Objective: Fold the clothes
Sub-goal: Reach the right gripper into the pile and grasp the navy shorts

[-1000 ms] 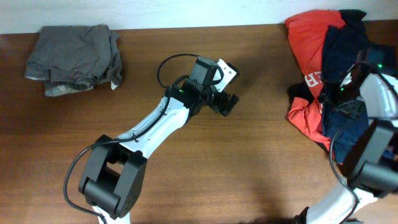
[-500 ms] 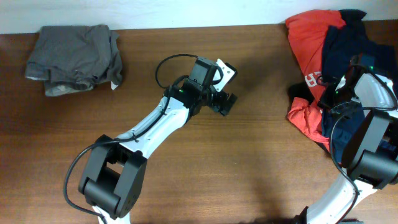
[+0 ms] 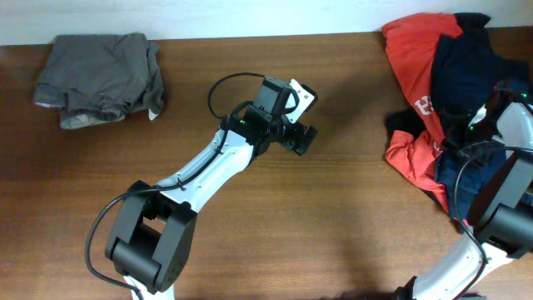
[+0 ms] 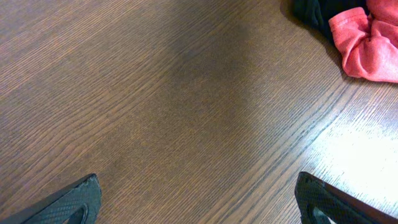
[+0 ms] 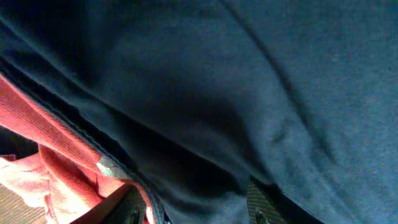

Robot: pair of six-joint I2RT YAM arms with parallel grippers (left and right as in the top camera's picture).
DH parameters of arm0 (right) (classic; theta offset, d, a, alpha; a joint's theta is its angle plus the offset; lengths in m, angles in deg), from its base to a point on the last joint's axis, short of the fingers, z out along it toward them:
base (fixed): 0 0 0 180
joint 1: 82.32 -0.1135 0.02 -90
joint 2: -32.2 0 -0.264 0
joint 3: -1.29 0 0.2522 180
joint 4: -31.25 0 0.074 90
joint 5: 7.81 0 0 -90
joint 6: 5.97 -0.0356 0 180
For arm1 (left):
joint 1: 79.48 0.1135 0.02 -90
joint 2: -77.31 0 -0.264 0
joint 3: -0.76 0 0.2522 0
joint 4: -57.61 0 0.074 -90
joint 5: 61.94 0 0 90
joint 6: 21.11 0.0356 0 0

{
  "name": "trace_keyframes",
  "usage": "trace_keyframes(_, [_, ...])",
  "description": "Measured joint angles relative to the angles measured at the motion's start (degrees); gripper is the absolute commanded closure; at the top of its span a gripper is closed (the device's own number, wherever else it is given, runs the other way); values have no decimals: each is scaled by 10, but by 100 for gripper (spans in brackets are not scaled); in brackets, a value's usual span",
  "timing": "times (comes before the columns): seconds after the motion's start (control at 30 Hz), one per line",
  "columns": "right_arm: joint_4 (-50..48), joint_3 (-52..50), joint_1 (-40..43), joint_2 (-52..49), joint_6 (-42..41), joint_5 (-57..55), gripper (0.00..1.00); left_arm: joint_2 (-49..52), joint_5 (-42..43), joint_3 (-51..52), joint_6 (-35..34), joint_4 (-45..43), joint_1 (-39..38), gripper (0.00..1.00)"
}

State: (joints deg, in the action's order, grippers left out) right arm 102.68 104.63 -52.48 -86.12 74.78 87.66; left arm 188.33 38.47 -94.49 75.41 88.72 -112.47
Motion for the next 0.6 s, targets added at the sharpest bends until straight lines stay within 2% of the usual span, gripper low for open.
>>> trace_keyframes(0.03, [0,0,1,0,0,1,59,0,0,0,-1,0,0,1])
trace_keyframes(0.07, [0,0,1,0,-2,3,62,0,0,0,-1,0,0,1])
trace_keyframes(0.17, [-1,0,1,0,0,10,63,0,0,0,-1,0,0,1])
trace_keyframes(0.2, [0,1,1,0,0,11,62,0,0,0,-1,0,0,1])
trace_keyframes(0.23, [0,1,1,0,0,11,55,0,0,0,-1,0,0,1])
trace_keyframes(0.33, [9,1,1,0,1,17,45,0,0,0,-1,0,0,1])
trace_keyframes(0.6, [52,3,2,0,35,66,38,0,0,0,-1,2,0,1])
